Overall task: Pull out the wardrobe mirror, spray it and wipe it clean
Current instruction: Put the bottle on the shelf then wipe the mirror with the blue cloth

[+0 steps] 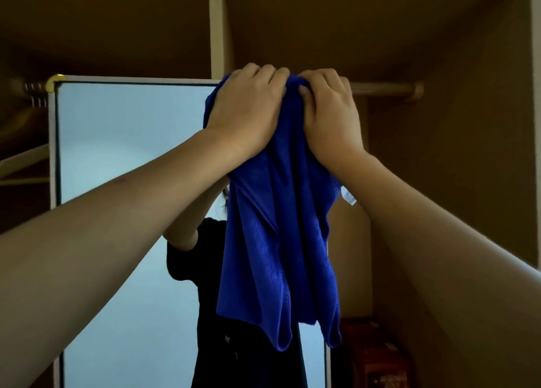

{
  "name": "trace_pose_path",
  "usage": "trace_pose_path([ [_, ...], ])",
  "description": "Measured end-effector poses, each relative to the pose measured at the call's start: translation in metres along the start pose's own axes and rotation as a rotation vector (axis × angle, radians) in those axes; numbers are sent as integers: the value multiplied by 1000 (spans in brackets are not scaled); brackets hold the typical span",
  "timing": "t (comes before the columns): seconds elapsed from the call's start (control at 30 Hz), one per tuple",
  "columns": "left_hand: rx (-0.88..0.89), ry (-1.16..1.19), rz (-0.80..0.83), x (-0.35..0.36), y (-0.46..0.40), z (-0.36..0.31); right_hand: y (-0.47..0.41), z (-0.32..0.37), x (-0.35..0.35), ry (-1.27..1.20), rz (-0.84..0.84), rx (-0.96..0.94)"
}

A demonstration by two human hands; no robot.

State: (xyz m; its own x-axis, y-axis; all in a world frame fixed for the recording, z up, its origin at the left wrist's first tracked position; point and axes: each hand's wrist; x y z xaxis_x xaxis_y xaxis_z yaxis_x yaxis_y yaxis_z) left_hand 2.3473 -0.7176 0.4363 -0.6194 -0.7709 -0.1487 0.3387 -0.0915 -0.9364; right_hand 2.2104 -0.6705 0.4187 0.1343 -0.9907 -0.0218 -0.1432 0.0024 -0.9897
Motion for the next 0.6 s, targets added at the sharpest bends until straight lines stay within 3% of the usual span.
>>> trace_pose_path([
  [0.1,-27,-12,25,0,-6,-3,-7,-3,-3,-3,61,37],
  [0.33,47,-33,122,2,-21,-22,24,4,4,-128,-179,229],
  [0.6,169,-45,122,13,-1,-36,62,17,6,-201,-194,348],
])
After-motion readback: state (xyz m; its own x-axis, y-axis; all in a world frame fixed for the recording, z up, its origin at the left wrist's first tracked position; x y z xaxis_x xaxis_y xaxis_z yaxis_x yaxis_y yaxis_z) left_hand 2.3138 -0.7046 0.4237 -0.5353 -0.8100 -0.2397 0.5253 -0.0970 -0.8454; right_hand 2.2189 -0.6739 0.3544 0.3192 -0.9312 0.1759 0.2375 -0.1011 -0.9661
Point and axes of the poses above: each hand's wrist, its own y-axis away from the middle knuckle, its own x-axis out of the palm, z = x × y, and after that the axes turned 6 degrees about -x, right-handed
